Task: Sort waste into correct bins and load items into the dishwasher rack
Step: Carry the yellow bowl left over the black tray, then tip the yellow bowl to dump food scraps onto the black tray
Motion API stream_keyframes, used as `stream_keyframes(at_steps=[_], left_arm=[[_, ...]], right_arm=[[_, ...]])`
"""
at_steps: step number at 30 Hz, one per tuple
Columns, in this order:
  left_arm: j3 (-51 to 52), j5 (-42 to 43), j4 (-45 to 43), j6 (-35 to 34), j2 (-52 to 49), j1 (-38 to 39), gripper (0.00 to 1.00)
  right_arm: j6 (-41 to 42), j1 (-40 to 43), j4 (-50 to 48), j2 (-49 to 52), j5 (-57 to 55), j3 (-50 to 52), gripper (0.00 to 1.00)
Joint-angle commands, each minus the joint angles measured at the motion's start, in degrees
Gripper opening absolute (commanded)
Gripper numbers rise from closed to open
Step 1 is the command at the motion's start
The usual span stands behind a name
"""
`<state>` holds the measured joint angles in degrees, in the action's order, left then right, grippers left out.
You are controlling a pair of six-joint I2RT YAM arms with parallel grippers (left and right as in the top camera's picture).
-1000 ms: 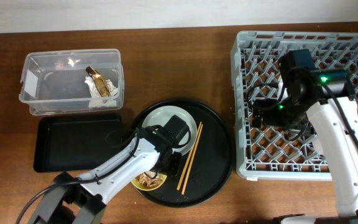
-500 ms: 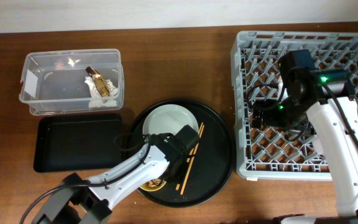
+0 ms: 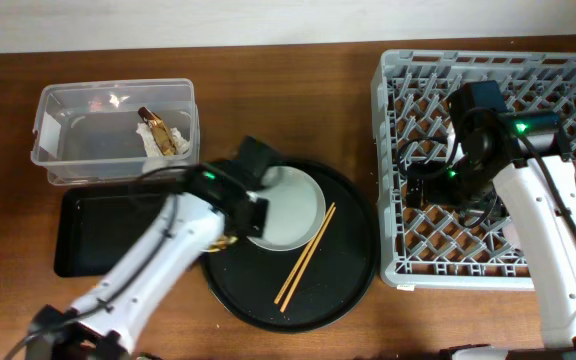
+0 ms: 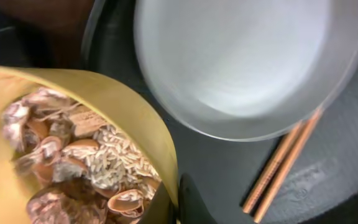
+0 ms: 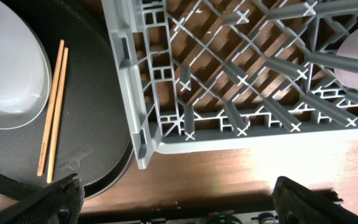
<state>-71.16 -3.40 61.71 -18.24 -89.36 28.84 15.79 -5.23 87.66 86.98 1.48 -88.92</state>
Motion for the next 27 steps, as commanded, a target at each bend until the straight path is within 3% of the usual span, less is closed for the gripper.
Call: stream_keyframes(at_steps=[1,7,11,19,25,27], left_arm=[[-0.6,16.2,-1.1,11.5,0.8,-15.0,0.00],[1.0,47.0,-1.3,29.1,-2.9,-38.1,0.00],[1.7,59.5,-0.7,34.9,-10.4,-47.0,0.00],[1.7,77.7,2.5,36.3,-20.9,-58.5,0.00],[1.7,81.9,10.0,36.3,-21.1,-63.3,0.00],[1.7,80.0,8.0,36.3,-21.1,-64.7,0.00]], right_arm=[[-0.5,0.1,0.1,0.1,-0.7,0.3,0.98],[-0.5,0.1,0.1,0.1,-0.7,0.3,0.98],[-0.5,0.1,0.3,0.1,-0.7,0.3,0.98],[-0.5,0.1,0.5,0.1,-0.7,0.3,0.98],[-0.5,0.1,0.9,0.1,-1.0,0.3,0.98],[-0.5,0.1,0.9,0.1,-1.0,0.3,0.98]])
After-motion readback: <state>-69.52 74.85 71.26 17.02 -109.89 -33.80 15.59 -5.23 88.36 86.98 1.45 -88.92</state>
